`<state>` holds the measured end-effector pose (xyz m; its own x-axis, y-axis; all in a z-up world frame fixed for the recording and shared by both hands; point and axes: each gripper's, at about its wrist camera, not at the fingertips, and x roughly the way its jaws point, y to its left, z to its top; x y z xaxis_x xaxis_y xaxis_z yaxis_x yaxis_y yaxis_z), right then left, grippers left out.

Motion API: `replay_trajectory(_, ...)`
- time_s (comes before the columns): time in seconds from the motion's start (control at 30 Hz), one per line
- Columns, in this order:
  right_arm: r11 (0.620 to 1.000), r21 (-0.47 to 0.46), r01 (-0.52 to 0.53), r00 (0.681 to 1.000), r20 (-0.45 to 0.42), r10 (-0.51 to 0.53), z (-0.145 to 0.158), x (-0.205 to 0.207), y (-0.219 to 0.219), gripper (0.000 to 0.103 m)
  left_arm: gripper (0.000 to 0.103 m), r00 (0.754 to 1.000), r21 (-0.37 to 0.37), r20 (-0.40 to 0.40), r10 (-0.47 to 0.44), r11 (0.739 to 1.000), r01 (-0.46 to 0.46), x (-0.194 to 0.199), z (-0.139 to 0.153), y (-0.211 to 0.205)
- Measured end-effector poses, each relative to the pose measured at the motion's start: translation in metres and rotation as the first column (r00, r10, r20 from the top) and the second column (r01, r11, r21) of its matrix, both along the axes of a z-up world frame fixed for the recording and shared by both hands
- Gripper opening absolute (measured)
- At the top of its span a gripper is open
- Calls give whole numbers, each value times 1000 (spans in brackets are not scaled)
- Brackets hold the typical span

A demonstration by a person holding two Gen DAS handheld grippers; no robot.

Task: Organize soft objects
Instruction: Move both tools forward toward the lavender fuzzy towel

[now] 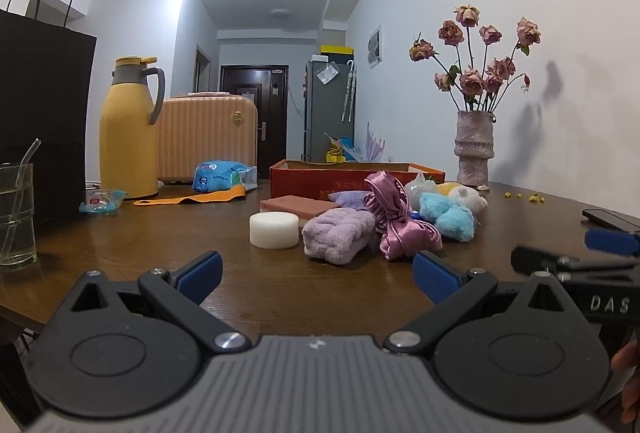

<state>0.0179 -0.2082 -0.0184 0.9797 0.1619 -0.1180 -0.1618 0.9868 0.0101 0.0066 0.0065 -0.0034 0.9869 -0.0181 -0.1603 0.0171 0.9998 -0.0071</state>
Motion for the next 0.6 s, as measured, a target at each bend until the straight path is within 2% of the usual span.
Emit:
replay_trajectory(0.03,1000,6,-14,1000,10,14,0,1,-1,103,103,1000,4,5,4,1000,-4,1,0,0)
replay_trajectory(0.13,995,0,-104,993,-57,104,4,12,-3,103,103,1000,18,0,4,1000,-4,8,1,2)
replay_trajectory(0.23,997,1,-75,996,-44,75,8,20,-3,103,103,1000,41,-15,5,999,-5,24,7,3)
replay_trajectory(0.3,995,25,-100,993,-62,102,13,32,-4,103,103,1000,49,-21,3,999,-2,38,11,4)
replay_trajectory(0.47,987,25,-160,983,-90,162,19,65,6,94,103,996,12,-87,-20,1000,21,73,17,8)
replay_trajectory(0.53,983,33,-179,978,-104,182,20,77,8,89,100,993,-5,-121,-15,1000,15,85,16,10)
replay_trajectory(0.6,980,46,-196,973,-116,200,21,88,11,89,98,988,-26,-154,-14,1000,11,96,16,12)
